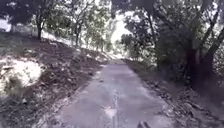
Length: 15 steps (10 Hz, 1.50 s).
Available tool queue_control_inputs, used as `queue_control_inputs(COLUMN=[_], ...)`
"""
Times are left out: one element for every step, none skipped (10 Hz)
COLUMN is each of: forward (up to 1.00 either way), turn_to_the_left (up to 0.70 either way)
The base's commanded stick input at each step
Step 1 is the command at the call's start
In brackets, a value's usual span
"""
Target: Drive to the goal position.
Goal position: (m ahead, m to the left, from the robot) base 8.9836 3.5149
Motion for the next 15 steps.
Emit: queue_control_inputs(forward=[0.50, 0.50, 0.50, 0.50, 0.50, 0.50, 0.50, 0.50, 0.50, 0.50, 0.50, 0.50, 0.50, 0.50, 0.50], turn_to_the_left=[0.00, 0.00, 0.00, 0.00, 0.00, 0.00, 0.00, 0.00, 0.00, 0.00, 0.00, 0.00, 0.00, 0.00, 0.00])
